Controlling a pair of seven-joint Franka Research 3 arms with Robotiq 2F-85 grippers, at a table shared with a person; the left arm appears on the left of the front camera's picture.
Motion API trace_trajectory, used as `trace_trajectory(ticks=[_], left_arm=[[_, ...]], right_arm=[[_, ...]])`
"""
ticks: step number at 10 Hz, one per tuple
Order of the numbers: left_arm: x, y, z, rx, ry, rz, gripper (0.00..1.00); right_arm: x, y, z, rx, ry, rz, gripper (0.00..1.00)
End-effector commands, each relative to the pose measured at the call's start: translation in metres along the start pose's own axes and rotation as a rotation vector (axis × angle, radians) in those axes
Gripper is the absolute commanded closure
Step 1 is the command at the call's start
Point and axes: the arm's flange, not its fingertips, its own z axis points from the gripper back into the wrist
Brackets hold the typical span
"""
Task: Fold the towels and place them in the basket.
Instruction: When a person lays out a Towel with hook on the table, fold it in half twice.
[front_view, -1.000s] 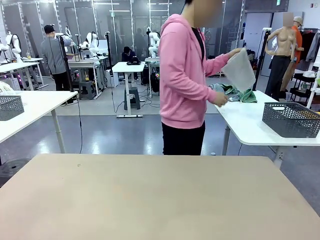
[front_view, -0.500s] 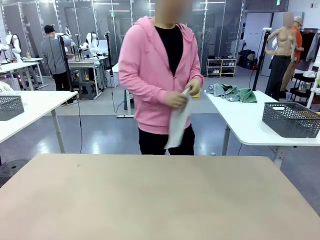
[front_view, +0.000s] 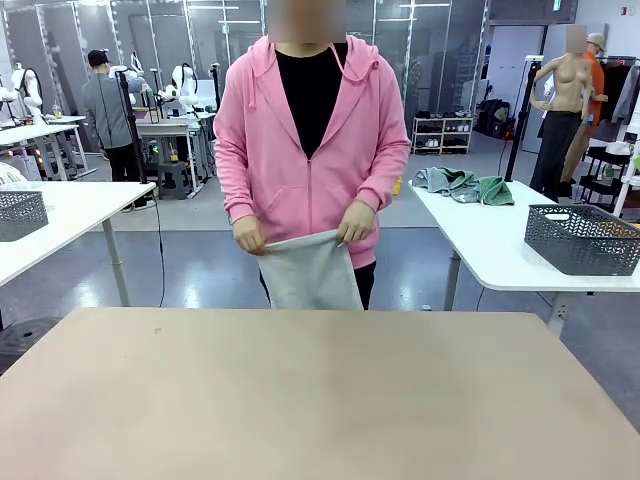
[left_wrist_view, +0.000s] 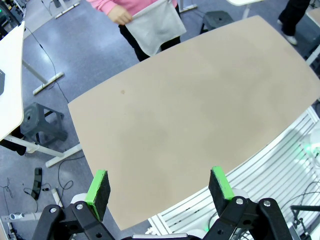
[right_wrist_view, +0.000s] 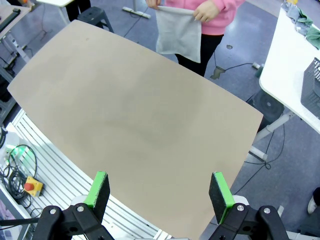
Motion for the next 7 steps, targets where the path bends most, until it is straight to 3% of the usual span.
trace_trajectory(ticks=[1, 7], left_arm=[[0.0018, 0.0003, 0.0, -0.001, 0.004, -0.011, 0.0], [0.0018, 0.0003, 0.0, -0.001, 0.004, -0.011, 0.0]], right_arm=[[0.0, 0.0005, 0.0005, 0.008, 0.001, 0.005, 0.0], [0.0, 0.0005, 0.0005, 0.008, 0.001, 0.005, 0.0]])
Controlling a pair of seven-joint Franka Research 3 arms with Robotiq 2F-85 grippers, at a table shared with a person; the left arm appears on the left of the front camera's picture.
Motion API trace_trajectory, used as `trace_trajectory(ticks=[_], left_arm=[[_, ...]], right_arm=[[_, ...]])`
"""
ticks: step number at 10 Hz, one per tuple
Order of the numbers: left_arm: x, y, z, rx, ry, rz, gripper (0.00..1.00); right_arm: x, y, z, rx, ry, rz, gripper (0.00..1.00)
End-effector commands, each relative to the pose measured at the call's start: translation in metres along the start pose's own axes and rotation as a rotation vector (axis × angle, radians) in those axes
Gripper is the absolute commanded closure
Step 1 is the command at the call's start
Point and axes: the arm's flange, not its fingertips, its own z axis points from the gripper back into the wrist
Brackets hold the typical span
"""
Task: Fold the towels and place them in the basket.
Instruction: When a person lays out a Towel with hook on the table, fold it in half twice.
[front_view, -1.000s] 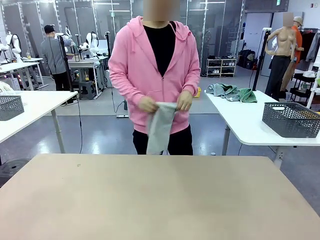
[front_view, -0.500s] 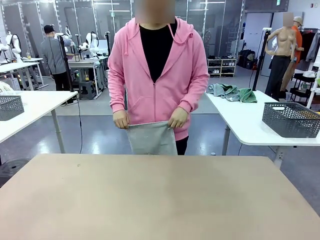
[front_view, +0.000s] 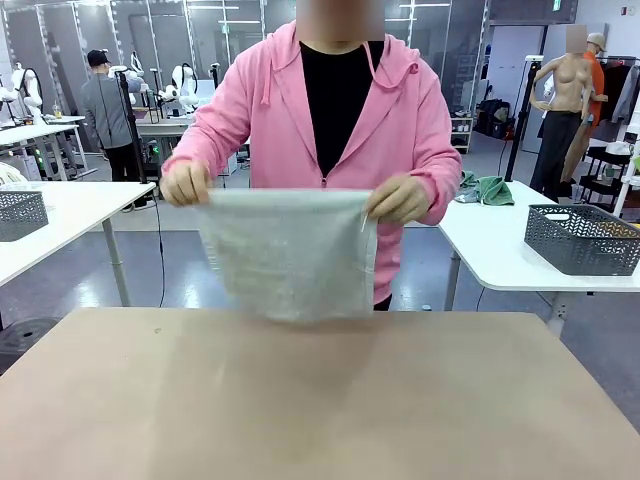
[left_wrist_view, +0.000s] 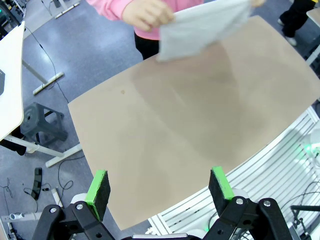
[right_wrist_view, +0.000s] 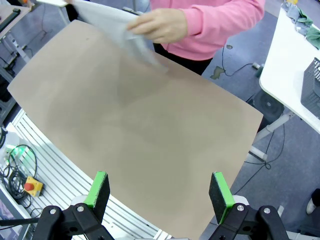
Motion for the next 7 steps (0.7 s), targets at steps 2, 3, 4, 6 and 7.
trace_trajectory(ticks=[2, 3, 4, 6, 7], left_arm=[[0.0018, 0.0003, 0.0, -0.001, 0.004, -0.011, 0.0], [0.0018, 0.0003, 0.0, -0.001, 0.004, -0.011, 0.0], [0.0018, 0.0003, 0.0, -0.001, 0.004, -0.011, 0.0], [0.0018, 0.0003, 0.0, -0.001, 0.004, -0.011, 0.0], [0.0018, 0.0003, 0.0, -0.001, 0.004, -0.011, 0.0]], right_arm=[[0.0, 0.0005, 0.0005, 0.008, 0.001, 0.005, 0.0], [0.0, 0.0005, 0.0005, 0.008, 0.001, 0.005, 0.0], [0.0, 0.0005, 0.0005, 0.008, 0.001, 0.005, 0.0], [0.0, 0.0005, 0.0005, 0.008, 0.001, 0.005, 0.0], [0.0, 0.0005, 0.0005, 0.008, 0.001, 0.005, 0.0]])
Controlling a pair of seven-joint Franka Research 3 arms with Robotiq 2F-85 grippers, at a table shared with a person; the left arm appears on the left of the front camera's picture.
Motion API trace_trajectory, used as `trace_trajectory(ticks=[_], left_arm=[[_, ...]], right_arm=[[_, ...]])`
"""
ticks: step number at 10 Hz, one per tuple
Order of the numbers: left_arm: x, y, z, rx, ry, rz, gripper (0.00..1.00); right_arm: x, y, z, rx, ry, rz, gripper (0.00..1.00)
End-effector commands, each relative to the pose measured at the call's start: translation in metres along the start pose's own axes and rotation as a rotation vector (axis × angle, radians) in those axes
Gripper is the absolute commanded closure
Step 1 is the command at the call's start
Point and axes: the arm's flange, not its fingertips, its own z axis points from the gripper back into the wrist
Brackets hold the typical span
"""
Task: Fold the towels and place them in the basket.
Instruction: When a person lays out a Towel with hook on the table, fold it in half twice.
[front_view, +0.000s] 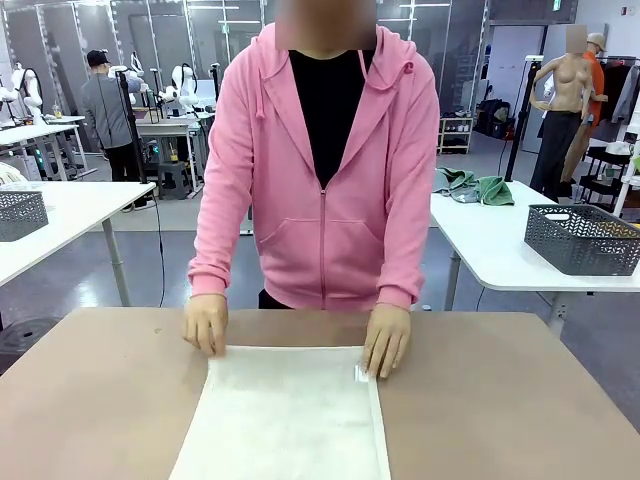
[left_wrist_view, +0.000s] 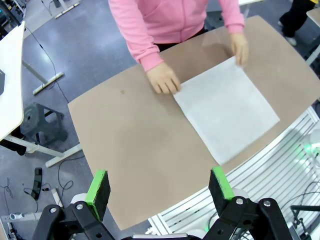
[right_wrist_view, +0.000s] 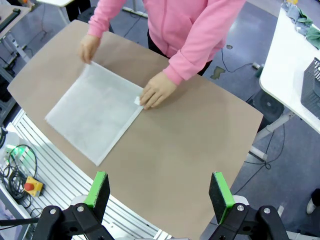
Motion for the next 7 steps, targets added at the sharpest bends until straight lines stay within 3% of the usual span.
trace_trajectory(ticks=[1, 7], left_arm=[[0.0018, 0.0003, 0.0, -0.001, 0.004, -0.011, 0.0], [0.0018, 0.0003, 0.0, -0.001, 0.004, -0.011, 0.0]], right_arm=[[0.0, 0.0005, 0.0005, 0.008, 0.001, 0.005, 0.0], [0.0, 0.0005, 0.0005, 0.008, 0.001, 0.005, 0.0]])
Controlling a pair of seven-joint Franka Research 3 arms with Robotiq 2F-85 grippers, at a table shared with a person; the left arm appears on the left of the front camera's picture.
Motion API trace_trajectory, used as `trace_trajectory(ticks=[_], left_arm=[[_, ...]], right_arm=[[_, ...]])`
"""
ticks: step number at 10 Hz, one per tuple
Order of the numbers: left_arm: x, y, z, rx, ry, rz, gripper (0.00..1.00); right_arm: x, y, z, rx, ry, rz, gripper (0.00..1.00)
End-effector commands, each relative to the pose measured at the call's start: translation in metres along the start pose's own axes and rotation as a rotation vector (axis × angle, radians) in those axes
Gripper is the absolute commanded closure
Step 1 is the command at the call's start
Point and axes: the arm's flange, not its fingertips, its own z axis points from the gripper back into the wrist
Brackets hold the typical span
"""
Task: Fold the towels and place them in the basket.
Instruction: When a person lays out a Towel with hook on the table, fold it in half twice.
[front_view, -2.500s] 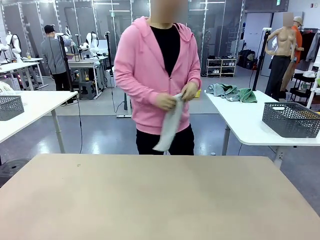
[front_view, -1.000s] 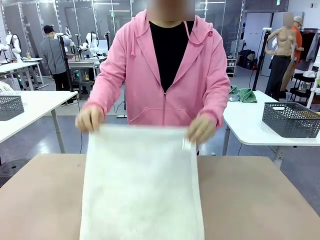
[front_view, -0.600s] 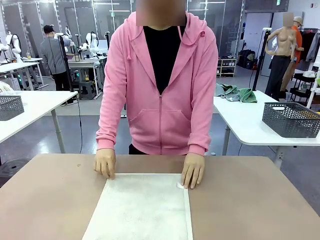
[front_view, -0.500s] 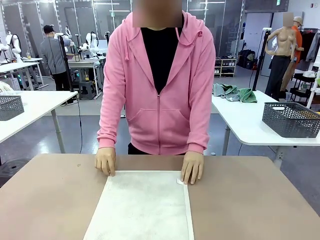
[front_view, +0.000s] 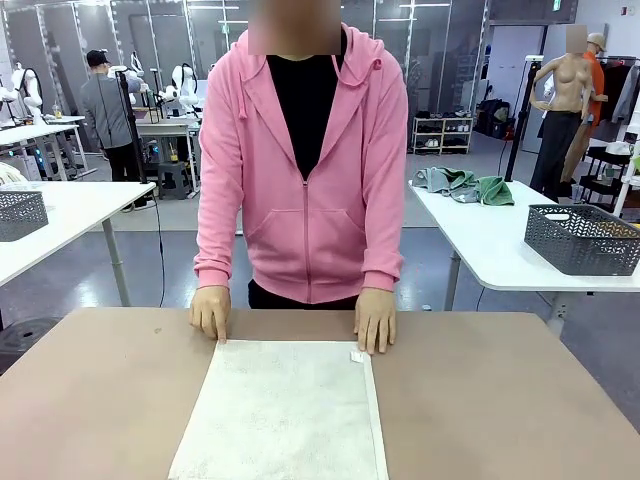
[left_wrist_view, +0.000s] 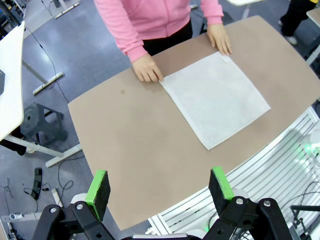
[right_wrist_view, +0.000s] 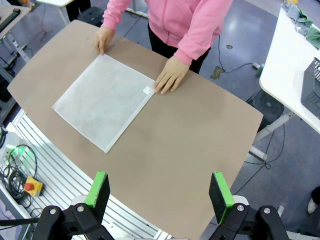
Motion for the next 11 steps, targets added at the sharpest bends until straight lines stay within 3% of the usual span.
trace_trajectory(ticks=[1, 11], left_arm=[[0.0018, 0.0003, 0.0, -0.001, 0.004, -0.011, 0.0], [0.0018, 0.0003, 0.0, -0.001, 0.004, -0.011, 0.0]], right_arm=[[0.0, 0.0005, 0.0005, 0.008, 0.001, 0.005, 0.0], [0.0, 0.0005, 0.0005, 0.008, 0.001, 0.005, 0.0]])
